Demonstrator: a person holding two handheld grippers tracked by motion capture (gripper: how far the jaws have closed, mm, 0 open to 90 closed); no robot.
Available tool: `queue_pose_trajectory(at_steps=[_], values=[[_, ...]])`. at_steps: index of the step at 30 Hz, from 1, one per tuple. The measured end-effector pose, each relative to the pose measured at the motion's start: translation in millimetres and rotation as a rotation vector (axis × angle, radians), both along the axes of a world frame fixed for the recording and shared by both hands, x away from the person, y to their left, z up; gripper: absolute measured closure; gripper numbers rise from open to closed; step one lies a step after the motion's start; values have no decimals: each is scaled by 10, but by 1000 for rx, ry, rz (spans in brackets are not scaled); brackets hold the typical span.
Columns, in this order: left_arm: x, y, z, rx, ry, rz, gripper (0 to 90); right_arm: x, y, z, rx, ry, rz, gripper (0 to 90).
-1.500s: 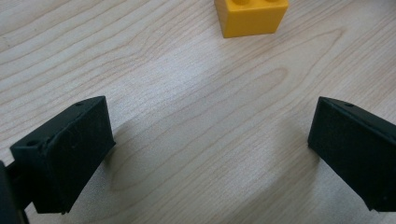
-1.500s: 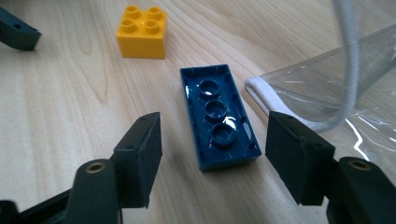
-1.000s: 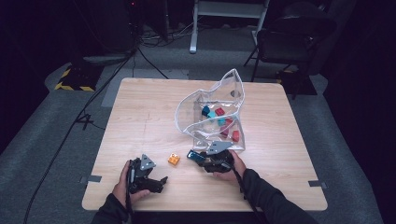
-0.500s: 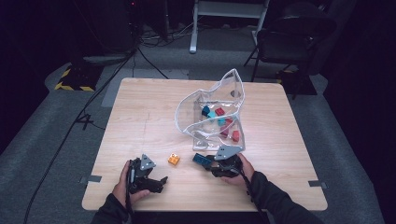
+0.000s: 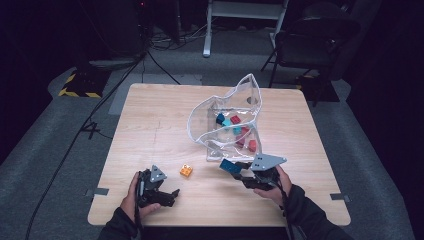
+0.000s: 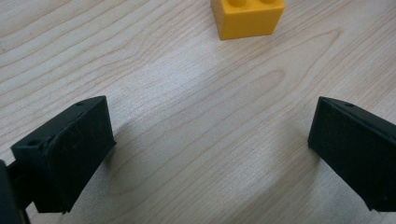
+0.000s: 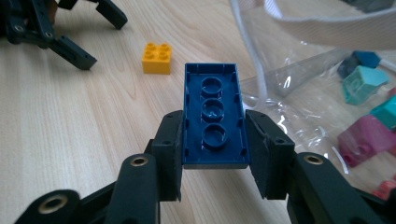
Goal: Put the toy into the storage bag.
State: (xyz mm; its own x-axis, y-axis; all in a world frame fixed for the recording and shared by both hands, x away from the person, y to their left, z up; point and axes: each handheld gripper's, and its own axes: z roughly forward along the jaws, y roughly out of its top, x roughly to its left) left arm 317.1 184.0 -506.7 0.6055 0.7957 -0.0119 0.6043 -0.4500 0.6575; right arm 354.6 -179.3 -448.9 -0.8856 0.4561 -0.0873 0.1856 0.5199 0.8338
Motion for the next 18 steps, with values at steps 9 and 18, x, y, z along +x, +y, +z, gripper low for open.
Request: queue_pose_trajectory(at_steps=[9,18], values=[[0,0,0,-1,1,-1,4,-62,-197,283,44,-42,-23,594],[0,0,0,-1,1,0,3,-66,-323,642,73,-100,-55,594]])
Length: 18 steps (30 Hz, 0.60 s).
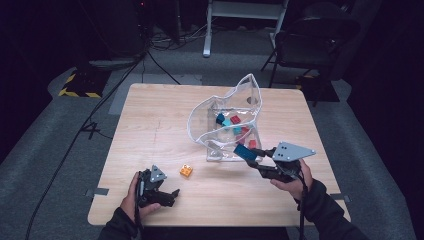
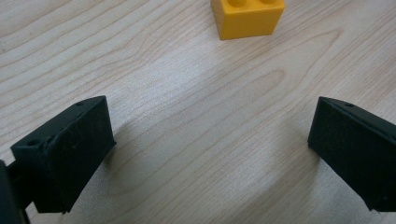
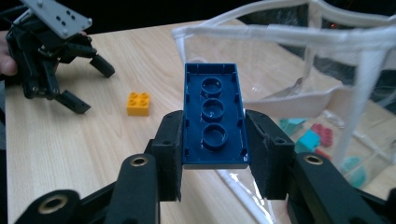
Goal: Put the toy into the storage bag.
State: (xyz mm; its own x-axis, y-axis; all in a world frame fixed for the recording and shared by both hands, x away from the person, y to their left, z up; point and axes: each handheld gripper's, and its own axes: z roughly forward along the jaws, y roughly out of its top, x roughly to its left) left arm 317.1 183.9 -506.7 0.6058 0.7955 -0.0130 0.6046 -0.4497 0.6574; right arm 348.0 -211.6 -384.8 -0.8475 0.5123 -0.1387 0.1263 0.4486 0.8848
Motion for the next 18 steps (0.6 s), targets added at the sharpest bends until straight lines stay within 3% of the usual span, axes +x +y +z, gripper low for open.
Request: queue_pose_trajectory(at_steps=[11,18], values=[[0,0,1,1,0,0,3,57,-76,456,34,-63,-39,594],[4,2,1,2,-1,-2,3,160,-71,663,54,-96,-76,594]])
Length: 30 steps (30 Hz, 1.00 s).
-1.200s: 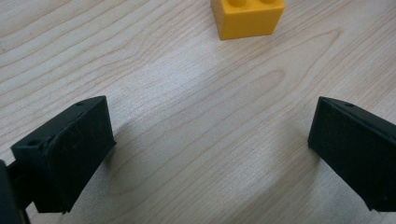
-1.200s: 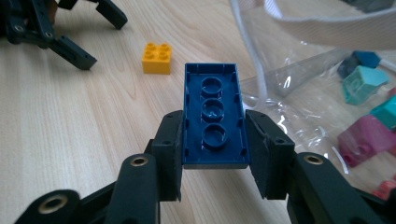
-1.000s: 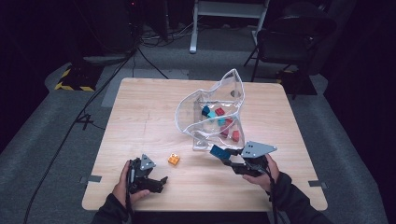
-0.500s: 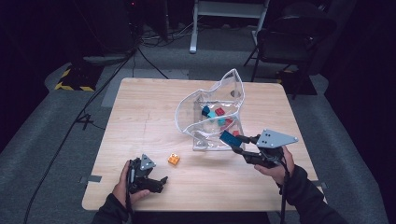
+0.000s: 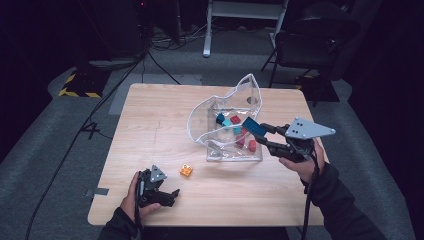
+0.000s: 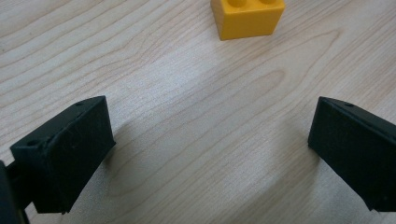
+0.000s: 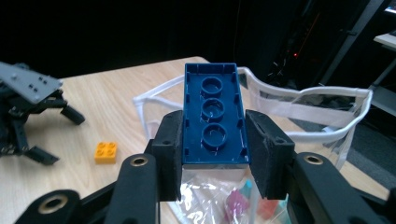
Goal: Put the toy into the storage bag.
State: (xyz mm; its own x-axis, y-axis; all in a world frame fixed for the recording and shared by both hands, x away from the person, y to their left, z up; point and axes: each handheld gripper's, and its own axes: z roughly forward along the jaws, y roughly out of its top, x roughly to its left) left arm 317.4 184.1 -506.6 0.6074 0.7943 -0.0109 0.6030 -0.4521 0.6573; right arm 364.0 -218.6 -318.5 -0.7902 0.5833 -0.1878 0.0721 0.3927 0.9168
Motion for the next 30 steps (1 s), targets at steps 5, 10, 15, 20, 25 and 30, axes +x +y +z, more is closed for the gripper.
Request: queue_pose_trajectory(at_steps=[5,10,15,20,25,30], values=[[1,0,0,0,0,-1,2,102,52,75,-8,-8,-24,594],[0,0,0,-1,1,-1,2,225,134,131,-16,-9,-42,595],[0,0,0,-1,1,-1,2,381,232,132,-29,14,-60,594],[1,-1,1,-4,6,-2,2,527,319,104,-43,50,-84,594],[6,-1,2,-1,4,-5,1,633,413,99,-62,69,-102,594],[14,-7,6,2,8,-15,3,727,497,40,-86,89,-118,594]])
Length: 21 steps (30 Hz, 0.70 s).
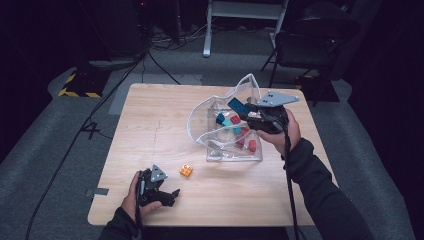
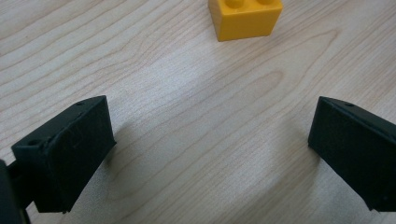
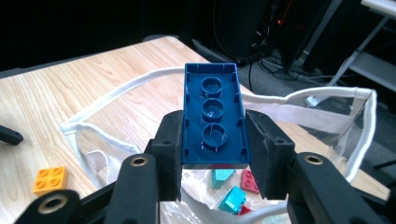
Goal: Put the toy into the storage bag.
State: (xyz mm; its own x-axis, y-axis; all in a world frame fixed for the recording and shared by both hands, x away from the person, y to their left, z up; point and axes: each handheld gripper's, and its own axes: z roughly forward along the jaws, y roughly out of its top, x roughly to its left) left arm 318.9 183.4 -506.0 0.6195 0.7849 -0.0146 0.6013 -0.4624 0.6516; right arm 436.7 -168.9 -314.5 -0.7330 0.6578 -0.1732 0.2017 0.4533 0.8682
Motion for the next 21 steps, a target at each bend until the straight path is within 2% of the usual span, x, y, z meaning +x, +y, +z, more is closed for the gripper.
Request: queue_pose_trajectory(at_steps=[5,10,14,21], values=[[1,-5,0,-1,0,2,4,80,45,-27,1,12,-19,594],[6,-5,-4,-2,-6,-3,4,130,104,-61,-24,21,-37,589],[9,-7,-3,0,-3,-4,4,147,107,-78,-22,20,-64,492],[15,-16,-8,-11,-2,-8,5,90,11,-32,-9,0,-82,430]])
